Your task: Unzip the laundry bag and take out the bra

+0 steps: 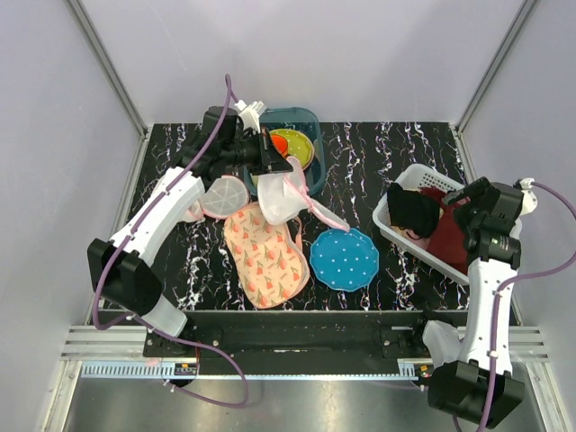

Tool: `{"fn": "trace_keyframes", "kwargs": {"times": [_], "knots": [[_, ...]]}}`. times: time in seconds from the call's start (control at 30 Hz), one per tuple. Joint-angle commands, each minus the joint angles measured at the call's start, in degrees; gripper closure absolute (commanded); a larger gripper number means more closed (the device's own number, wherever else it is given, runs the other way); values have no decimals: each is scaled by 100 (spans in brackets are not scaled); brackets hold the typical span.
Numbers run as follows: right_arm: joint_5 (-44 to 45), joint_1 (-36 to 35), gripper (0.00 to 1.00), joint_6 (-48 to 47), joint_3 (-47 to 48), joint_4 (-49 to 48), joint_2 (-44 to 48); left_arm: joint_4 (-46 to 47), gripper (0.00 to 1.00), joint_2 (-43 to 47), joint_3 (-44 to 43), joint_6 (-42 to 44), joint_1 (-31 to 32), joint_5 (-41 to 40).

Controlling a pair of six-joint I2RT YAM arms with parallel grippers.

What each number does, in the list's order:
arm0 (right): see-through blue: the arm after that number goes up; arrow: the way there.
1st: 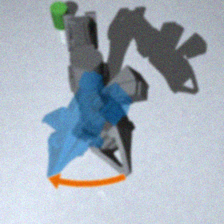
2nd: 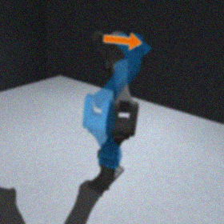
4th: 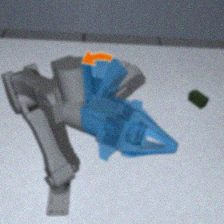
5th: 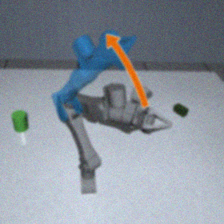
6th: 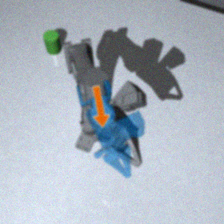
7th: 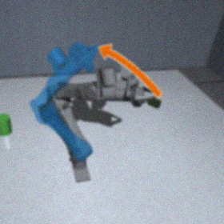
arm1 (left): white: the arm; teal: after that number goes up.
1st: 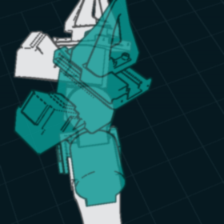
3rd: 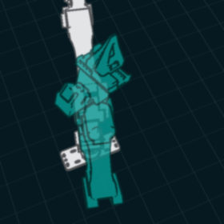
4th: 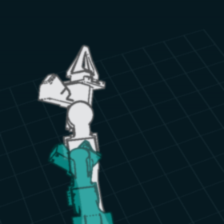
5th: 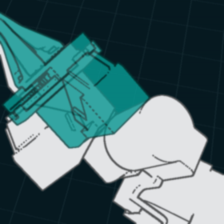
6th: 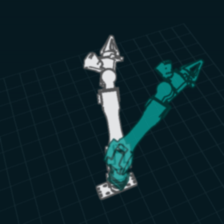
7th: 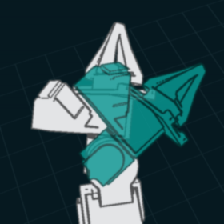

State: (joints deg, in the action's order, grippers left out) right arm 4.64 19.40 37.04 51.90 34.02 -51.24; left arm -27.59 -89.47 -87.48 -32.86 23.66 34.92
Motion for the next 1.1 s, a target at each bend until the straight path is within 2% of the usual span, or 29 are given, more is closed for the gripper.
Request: {"fn": "trace_keyframes", "kwargs": {"times": [0.0, 0.17, 0.3, 0.37, 0.5, 0.7, 0.73, 0.77, 0.8, 0.83, 0.9, 0.93, 1.07], "knots": [[-921, 3, 10, -144, 127, 34, 167, 228, 100, -70, -593, -18, -28, 112], [-1045, 3, 9, -232, 154, -18, 264, 289, 100, -167, -858, -88, -28, 111], [-1150, 3, 9, -197, 206, -71, 308, 964, 100, -544, -1270, -431, 60, 349], [-1185, 3, 9, -188, 198, -115, 325, 1351, 100, -930, -1639, -807, 165, 672], [-1203, 3, 9, -170, 172, -133, 387, 2738, 100, -1826, -2412, -1608, 402, 1183], [-1369, 3, 9, -153, 75, -141, 414, 3286, 100, -3558, -4046, -2365, 499, 1211], [-1396, -6, 9, -144, 66, -159, 413, 3261, 90, -3795, -4223, -2391, 508, 1176], [-1431, -6, 8, -144, 49, -168, 405, 3156, 53, -3954, -4485, -2392, 508, 1123], [-1449, -6, 8, -153, 31, -159, 396, 2990, 39, -4129, -4497, -2400, 508, 1114], [-1458, -6, 8, -153, 31, -159, 396, 2979, 30, -4131, -4453, -2400, 517, 1149], [-1440, -6, 7, -197, 13, -168, 378, 3031, 19, -3913, -4060, -2357, 517, 1149], [-1405, -6, 7, -206, 4, -159, 361, 3032, 17, -3807, -3892, -2322, 517, 1140], [-1256, -6, 4, -363, 74, -150, 151, 2559, 16, -3192, -3364, -1673, 508, 1123]]}}
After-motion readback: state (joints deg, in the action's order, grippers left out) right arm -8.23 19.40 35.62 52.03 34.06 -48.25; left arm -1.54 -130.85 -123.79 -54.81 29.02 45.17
